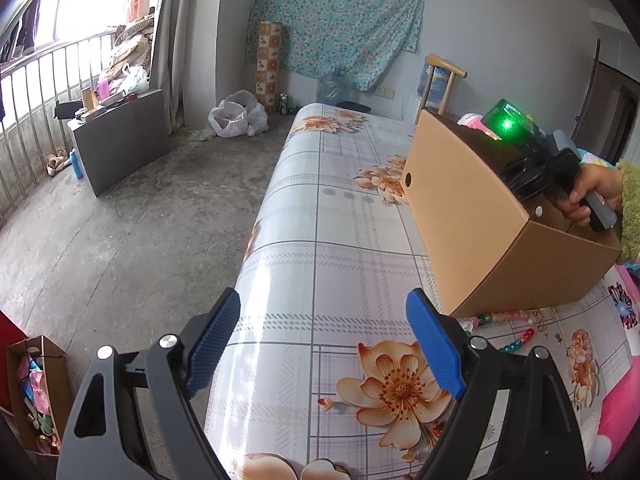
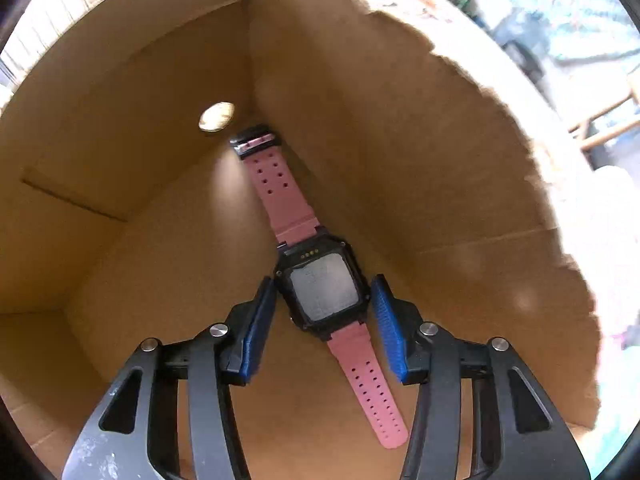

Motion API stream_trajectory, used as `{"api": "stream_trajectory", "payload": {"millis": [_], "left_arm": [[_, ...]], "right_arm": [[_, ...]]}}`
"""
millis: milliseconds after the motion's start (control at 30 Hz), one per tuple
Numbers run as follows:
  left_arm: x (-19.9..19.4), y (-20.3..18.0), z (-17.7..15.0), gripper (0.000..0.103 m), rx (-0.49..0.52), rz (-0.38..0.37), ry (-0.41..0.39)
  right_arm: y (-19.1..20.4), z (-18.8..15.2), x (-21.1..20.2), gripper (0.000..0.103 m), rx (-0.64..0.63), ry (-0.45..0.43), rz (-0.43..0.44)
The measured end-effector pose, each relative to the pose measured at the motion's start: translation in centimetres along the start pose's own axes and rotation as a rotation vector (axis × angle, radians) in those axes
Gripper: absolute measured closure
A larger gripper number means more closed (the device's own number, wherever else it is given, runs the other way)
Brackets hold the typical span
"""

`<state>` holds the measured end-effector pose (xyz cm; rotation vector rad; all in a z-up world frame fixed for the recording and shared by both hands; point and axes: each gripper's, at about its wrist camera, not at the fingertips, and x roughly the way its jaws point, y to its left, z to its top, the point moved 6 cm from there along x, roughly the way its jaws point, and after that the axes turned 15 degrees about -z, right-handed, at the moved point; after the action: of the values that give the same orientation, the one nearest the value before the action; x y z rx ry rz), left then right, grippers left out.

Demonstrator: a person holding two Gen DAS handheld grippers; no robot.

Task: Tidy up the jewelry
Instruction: 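Withdraw the right gripper from the box back toward the bracelets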

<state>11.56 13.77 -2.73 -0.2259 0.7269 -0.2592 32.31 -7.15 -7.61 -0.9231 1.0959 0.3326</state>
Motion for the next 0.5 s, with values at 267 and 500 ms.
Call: {"api": "stream_trajectory", "payload": {"millis": [267, 500], "left_arm": [[-0.3, -0.3, -0.3, 0.02, 0.012, 0.009, -0.006], [-1.6, -2.5, -1.3, 0.017, 0.035, -0.021, -0.001]], "right_arm": [[0.5, -0.4, -2.3, 0.051, -0.11, -0.054, -0.206], [-2.4, -2.6, -13.3, 0.038, 0.132, -0.215, -0.15]]}}
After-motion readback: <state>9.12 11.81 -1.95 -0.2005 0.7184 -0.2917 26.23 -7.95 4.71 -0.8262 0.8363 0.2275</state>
